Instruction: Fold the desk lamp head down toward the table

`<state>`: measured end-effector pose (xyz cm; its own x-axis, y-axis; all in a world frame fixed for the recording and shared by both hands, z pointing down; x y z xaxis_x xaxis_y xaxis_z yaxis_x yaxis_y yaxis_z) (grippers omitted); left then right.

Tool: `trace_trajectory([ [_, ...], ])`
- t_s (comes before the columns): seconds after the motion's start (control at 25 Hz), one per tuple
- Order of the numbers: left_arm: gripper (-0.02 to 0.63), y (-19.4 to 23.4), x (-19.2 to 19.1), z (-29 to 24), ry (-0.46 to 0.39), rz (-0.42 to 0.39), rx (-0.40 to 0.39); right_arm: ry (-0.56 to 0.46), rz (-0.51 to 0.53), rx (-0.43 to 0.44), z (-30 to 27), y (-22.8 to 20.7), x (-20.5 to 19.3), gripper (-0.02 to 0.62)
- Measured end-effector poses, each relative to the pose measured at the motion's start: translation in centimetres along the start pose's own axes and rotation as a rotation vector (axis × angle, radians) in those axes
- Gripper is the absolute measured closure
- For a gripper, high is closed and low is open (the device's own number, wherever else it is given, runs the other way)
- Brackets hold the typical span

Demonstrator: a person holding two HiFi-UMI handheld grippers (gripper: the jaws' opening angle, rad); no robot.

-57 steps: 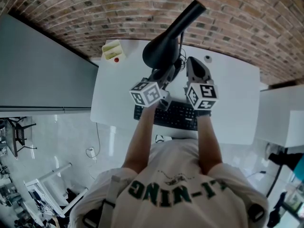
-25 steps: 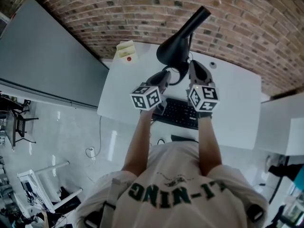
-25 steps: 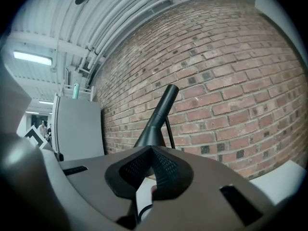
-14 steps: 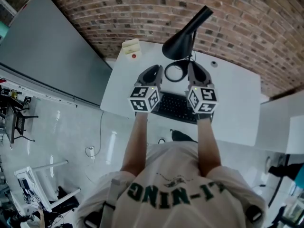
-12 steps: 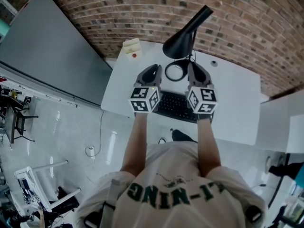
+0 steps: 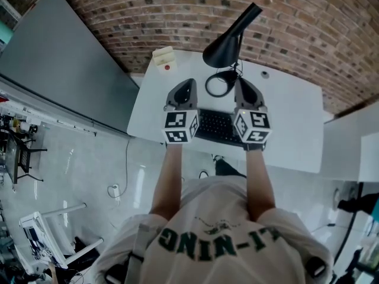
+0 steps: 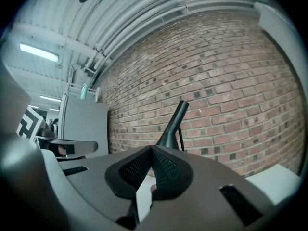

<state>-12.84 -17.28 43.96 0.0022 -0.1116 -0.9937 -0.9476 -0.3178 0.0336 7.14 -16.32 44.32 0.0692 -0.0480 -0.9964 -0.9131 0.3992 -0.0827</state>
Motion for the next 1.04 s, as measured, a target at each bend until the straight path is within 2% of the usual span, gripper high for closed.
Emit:
trace_trajectory([
  [0.32, 0.604, -0.8, 0.2, 0.3, -0.028, -0.013, -0.032, 0.009, 0.022, -0.042, 0.9, -0.2, 0.0, 0.601],
  [0.68, 0.604, -2.3, 0.0, -1.4, -0.027, 0.018, -0.068, 0.024, 0.044, -0.017, 0.1, -1.3, 0.5, 0.601],
  [0.84, 0.603, -3.0, -1.2, -3.2, 0.045, 0.051, -0.100, 0.035, 0.047, -0.018, -1.1, -3.4, 0.8, 0.601],
  [1.04, 0.603, -3.5, -3.6, -4.2, 0.129, 0.054, -0.122, 0.041, 0.016, -0.075, -1.7, -7.6, 1.8, 0.601],
])
Point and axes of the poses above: the fingertips, and each gripper's own axes: z backward along the fingers, y to its left, x out of its top, the point moved 6 cm from there along z, backward along the fingers, and after that the axes turned 8 degrees about x, right-handed, at the moved point
